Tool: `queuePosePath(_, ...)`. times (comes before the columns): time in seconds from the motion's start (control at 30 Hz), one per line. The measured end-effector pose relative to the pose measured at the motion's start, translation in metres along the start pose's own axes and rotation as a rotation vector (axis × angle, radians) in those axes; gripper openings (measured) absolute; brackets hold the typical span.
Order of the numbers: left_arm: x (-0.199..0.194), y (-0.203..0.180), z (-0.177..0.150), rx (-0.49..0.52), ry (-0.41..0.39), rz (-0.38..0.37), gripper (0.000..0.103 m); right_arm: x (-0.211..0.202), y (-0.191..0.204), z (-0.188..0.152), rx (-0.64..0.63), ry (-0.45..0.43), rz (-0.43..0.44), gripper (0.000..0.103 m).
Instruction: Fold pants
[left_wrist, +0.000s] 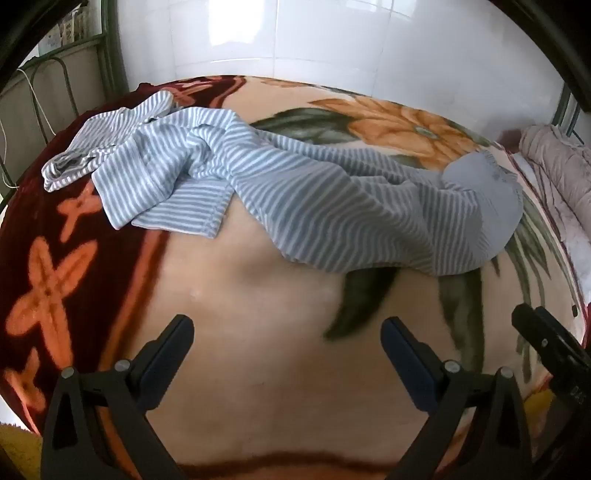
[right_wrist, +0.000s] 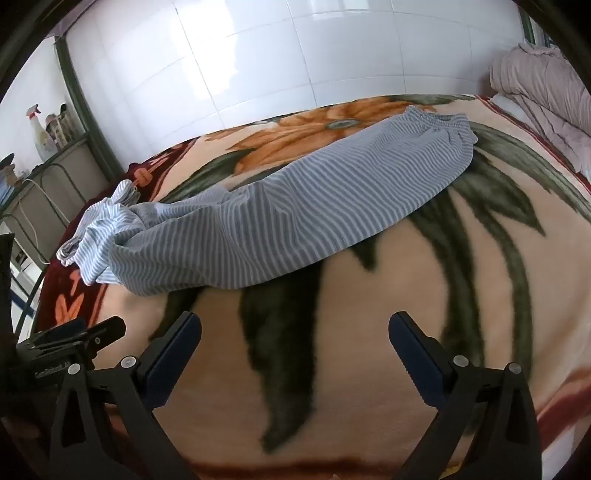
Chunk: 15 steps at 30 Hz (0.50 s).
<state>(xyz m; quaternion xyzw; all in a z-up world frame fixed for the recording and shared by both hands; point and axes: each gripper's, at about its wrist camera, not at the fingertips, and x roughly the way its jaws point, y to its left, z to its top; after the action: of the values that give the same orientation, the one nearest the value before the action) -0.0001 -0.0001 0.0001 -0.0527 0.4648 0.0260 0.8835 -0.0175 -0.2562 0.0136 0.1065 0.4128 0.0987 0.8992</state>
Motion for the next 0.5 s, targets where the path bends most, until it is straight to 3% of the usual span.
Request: queuePosePath(0.5,-0.0007,-0.0028,0.001,0.019,-0.002,0.018,0.103,0.0002,0.0,0.0,-0.001,-0.004,-0.001,0.103)
